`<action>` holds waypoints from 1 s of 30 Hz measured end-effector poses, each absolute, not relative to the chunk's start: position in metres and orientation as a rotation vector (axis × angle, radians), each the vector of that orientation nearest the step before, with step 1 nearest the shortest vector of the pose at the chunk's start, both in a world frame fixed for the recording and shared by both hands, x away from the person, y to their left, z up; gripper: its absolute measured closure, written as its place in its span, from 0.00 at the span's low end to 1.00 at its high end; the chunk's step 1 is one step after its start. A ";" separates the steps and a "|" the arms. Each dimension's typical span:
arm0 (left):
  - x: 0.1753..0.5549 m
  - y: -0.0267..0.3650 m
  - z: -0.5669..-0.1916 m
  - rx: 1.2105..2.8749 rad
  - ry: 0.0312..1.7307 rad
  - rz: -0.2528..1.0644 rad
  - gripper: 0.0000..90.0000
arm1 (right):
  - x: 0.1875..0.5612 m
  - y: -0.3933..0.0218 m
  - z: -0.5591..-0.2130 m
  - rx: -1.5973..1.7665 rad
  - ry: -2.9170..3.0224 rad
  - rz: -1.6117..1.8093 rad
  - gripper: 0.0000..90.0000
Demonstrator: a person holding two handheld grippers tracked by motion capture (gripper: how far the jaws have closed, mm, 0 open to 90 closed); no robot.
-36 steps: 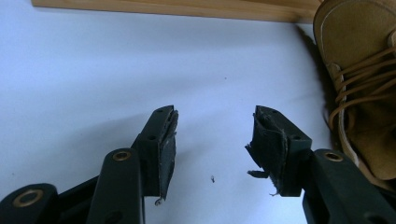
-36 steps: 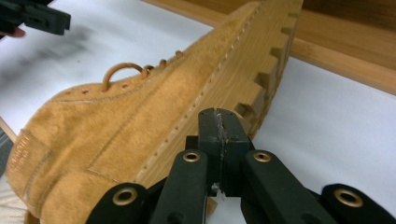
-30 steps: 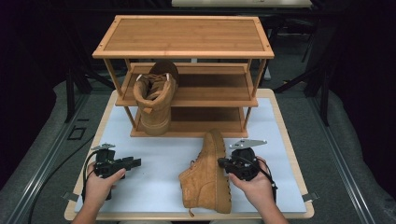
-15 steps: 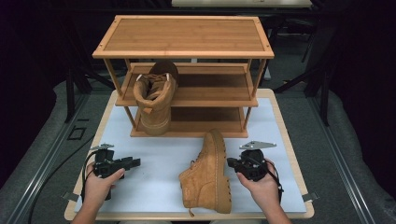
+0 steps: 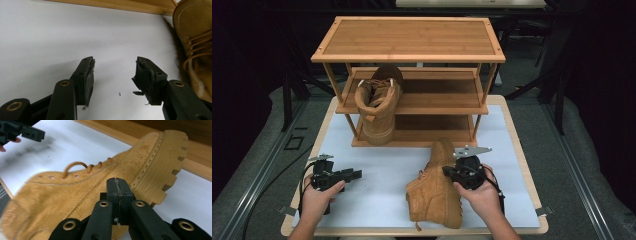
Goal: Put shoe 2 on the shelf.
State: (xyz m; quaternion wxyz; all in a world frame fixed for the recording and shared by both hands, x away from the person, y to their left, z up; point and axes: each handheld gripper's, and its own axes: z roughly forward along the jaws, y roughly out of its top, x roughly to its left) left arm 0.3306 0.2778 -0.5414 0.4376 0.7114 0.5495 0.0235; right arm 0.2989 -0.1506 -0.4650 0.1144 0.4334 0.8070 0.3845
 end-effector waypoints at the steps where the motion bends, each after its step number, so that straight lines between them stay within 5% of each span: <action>1: 0.330 0.278 -0.541 1.771 1.366 0.059 0.54 | 0.299 -0.158 -0.464 1.287 2.355 1.144 1.00; 16: 0.332 0.271 -0.545 1.809 1.364 0.047 0.56 | 0.306 -0.254 -0.507 1.701 2.169 1.056 1.00; 19: 0.332 0.270 -0.545 1.814 1.371 0.044 0.56 | 0.308 -0.273 -0.521 1.809 2.154 1.261 1.00; 24: 0.332 0.270 -0.545 1.813 1.364 0.041 0.56 | 0.308 -0.272 -0.524 1.803 2.154 1.188 1.00; 30: 0.332 0.271 -0.546 1.812 1.368 0.036 0.56 | 0.307 -0.268 -0.515 1.803 2.171 1.062 0.88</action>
